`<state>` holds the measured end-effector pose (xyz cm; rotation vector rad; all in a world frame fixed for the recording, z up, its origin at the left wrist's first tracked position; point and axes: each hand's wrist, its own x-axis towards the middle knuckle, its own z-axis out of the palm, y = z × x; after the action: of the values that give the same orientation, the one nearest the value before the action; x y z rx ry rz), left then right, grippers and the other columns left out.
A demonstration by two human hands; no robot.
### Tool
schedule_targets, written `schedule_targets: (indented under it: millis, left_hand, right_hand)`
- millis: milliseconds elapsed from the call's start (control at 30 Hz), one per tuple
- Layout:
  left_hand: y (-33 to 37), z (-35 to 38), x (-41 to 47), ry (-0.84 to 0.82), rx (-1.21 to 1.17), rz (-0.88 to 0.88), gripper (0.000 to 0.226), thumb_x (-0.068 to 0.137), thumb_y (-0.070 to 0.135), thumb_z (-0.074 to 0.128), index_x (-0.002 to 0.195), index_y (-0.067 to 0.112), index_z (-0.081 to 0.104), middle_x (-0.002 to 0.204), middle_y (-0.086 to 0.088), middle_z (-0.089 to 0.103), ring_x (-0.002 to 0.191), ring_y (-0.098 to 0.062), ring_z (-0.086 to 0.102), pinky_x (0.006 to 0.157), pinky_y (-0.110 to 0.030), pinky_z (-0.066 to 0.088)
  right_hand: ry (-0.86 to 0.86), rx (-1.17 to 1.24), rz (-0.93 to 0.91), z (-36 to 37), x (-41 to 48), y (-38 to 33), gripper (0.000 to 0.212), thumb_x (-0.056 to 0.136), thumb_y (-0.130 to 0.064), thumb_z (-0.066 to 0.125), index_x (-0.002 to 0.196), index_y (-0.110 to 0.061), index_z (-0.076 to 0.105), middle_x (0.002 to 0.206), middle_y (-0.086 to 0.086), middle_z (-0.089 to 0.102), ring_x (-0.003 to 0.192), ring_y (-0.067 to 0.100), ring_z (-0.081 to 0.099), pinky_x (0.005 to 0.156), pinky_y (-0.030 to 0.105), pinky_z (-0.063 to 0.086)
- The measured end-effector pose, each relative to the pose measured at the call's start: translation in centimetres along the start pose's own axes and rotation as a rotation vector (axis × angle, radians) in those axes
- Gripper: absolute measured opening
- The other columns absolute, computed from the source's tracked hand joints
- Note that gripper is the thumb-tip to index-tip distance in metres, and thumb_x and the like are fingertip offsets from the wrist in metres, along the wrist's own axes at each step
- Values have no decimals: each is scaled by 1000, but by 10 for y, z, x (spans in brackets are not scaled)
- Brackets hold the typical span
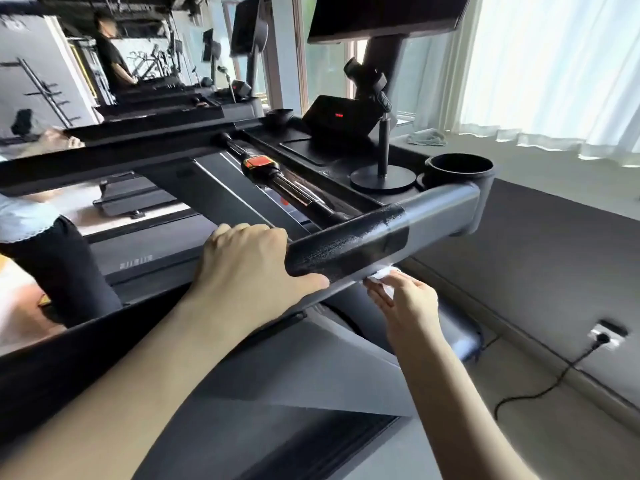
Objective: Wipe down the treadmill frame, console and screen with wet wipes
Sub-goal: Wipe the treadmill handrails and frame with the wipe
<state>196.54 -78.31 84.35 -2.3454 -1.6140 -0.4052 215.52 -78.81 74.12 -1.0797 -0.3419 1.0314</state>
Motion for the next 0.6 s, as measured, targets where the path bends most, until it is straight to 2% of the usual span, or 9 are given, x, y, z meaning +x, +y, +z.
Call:
schedule_targets:
  millis: [100,200,267,367,433,500,600]
  left_hand:
    - [6,-1,-1,11,-10,-48,61,77,83,56,95,26,64,94,6,66,84,-20,42,84,-34,33]
    - [10,4,-3,54,12,-73,62,78,82,57,93,22,65,93,3,68,87,-23,54,88,-35,38]
    - [10,10,-5,90,9,-75,62,76,81,58,87,20,64,87,1,67,89,-26,62,92,-38,41]
    - [12,16,-6,111,24,-104,62,75,81,59,81,19,62,80,1,65,85,-27,62,90,-40,43]
    - [13,20,-6,130,37,-112,62,74,81,59,76,19,60,75,1,63,81,-28,61,88,-41,43]
    - [14,23,-7,154,43,-118,61,74,80,59,74,19,58,73,1,62,78,-28,60,85,-41,44]
    - [16,26,-10,174,41,-133,61,75,81,53,77,20,60,75,1,63,81,-28,60,84,-41,46]
  right_hand:
    - [-85,-96,29,3,-11,12,33,87,11,54,69,-5,77,78,13,75,75,25,73,71,29,59]
    - [-216,-166,81,0,-18,14,22,89,9,57,82,4,77,86,21,76,78,28,75,74,31,60]
    - [-194,-135,65,-9,-6,3,20,89,10,57,82,6,75,81,20,75,75,28,74,72,30,60]
    - [-80,-4,20,-24,14,-16,23,90,13,53,77,4,70,66,13,70,62,22,68,64,26,61]
    - [-51,6,-18,-24,17,-16,22,89,14,52,78,5,69,63,11,68,60,21,66,66,26,61]
    - [-141,-67,-14,-17,8,-3,16,86,14,56,82,10,71,72,17,71,68,23,68,71,29,60]
    - [-333,-160,104,-7,-9,15,16,85,13,56,86,13,72,92,31,72,77,28,71,78,34,62]
